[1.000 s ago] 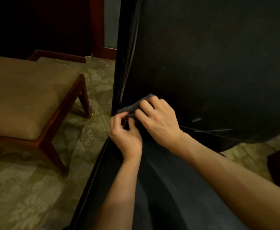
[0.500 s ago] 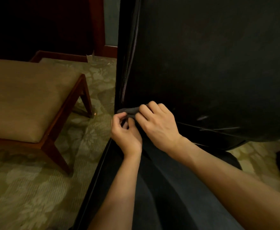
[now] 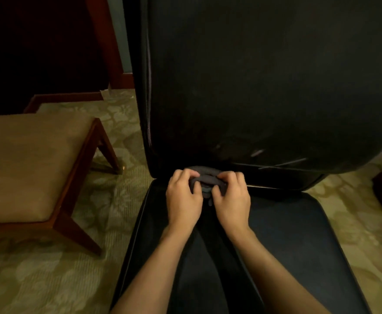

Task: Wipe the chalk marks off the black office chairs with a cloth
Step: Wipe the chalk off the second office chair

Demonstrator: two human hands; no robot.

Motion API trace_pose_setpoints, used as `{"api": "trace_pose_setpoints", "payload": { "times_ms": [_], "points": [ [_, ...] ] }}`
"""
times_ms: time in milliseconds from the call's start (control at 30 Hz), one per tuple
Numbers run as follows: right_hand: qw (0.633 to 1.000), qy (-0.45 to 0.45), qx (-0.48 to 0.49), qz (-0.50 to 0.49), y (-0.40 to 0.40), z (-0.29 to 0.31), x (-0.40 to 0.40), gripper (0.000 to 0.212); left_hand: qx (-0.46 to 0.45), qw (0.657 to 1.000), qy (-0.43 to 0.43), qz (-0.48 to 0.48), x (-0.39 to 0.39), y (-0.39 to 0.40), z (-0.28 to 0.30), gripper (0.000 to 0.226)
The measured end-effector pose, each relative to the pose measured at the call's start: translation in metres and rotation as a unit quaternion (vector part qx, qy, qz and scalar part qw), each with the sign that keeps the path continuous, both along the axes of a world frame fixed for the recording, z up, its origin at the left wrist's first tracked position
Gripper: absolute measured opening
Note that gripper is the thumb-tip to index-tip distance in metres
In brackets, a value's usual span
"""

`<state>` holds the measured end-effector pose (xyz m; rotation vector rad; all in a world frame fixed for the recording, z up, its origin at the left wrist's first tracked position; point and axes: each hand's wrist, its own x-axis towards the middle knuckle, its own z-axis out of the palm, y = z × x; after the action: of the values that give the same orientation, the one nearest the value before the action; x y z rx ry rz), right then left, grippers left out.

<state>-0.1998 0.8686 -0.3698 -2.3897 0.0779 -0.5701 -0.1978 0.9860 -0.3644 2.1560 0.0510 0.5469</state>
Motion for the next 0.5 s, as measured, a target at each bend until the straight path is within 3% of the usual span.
{"api": "trace_pose_setpoints", "payload": {
  "times_ms": [67,167,267,333,400,500],
  "points": [
    [0.999,0.048,0.004,-0.015,-0.003,-0.004,0.0,0.024,0.04,0.999,0.029,-0.022,0.003,0.005,-0.001,0.017],
    [0.999,0.007,-0.029,-0.014,-0.007,0.006,0.004,0.022,0.102,0.995,-0.013,-0.018,0.007,0.004,0.004,0.015],
    [0.998,-0.052,-0.004,-0.03,-0.003,0.023,0.006,0.02,0.053,0.998,-0.012,0.04,0.005,-0.006,0.016,0.014],
    [0.997,-0.065,0.002,-0.037,-0.002,0.024,0.004,0.022,-0.061,0.996,0.056,0.045,0.004,-0.011,0.017,0.018],
    [0.997,-0.059,0.035,-0.038,-0.001,0.019,-0.001,0.023,-0.222,0.963,0.145,0.039,0.004,-0.012,0.017,0.019],
    [0.99,-0.029,0.136,-0.038,0.002,0.013,-0.014,0.021,-0.491,0.84,0.231,0.027,0.01,-0.007,0.015,0.022]
  ]
}}
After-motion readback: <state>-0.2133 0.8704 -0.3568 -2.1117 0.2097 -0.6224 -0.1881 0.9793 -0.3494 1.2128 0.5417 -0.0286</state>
